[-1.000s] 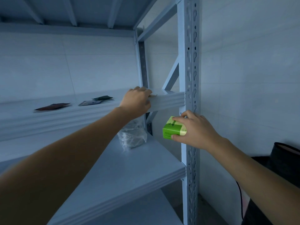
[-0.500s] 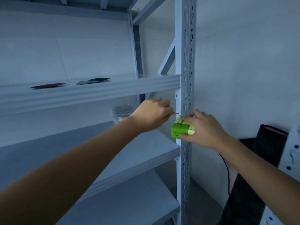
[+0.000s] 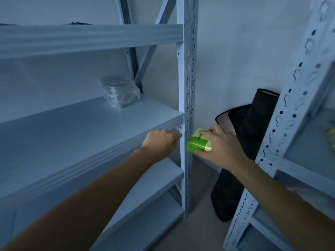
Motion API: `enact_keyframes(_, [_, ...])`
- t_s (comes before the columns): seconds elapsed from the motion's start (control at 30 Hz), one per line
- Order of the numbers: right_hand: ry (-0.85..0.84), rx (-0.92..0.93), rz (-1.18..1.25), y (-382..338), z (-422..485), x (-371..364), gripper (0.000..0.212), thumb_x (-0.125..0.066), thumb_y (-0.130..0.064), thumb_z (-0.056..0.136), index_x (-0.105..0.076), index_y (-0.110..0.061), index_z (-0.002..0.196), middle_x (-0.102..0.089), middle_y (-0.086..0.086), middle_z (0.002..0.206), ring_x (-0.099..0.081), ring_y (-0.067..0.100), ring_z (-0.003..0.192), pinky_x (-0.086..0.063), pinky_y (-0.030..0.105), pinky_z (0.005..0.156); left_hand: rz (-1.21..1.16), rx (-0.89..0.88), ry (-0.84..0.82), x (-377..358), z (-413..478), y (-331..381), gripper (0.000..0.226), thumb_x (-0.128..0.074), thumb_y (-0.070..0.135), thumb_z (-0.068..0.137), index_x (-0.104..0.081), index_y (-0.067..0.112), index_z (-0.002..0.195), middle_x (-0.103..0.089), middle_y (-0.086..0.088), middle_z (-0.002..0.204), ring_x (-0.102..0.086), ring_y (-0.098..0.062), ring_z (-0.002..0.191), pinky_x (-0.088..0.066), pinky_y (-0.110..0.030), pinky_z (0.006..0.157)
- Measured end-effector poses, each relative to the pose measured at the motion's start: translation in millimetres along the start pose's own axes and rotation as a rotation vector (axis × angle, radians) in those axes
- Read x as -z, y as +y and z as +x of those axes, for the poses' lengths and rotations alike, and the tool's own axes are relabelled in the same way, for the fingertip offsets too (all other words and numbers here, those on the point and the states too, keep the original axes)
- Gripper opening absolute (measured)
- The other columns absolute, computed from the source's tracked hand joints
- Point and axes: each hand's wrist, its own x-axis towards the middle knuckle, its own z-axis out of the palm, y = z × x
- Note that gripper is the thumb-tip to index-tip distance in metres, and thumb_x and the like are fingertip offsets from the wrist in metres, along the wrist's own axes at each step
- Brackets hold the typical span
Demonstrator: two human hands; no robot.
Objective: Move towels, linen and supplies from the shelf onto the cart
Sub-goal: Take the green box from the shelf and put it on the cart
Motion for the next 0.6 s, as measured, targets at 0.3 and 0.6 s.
enact_keyframes(0.3, [-0.044, -0.264, -0.125, -32, -153, -17, 0.067, -0.059, -0.064, 0.067, -0.060, -0.029, 0.125, -0.054, 0.005, 0.115, -0.057, 0.029, 0.098, -0.045, 0.042, 0.085, -0.119, -0.071, -0.314, -54, -98, 57, 0.018, -0.043, 0.023, 0.100, -0.057, 0.013, 0.104, -0.065, -0.009, 0.104, -0.064, -0.036, 0.095, -0.038, -0.033, 0.066])
enact_keyframes(0.6, [0.054, -0.654, -0.257, -29, -365, 53, 0.072, -0.050, -0.069, 0.065, -0.063, -0.026, 0.121, -0.059, 0.010, 0.117, -0.060, 0.034, 0.099, -0.046, 0.041, 0.083, -0.149, -0.419, -0.253, -19, -153, 227, 0.009, -0.047, 0.021, 0.100, -0.052, 0.014, 0.104, -0.067, -0.007, 0.086, -0.062, -0.030, 0.072, -0.039, -0.032, 0.058])
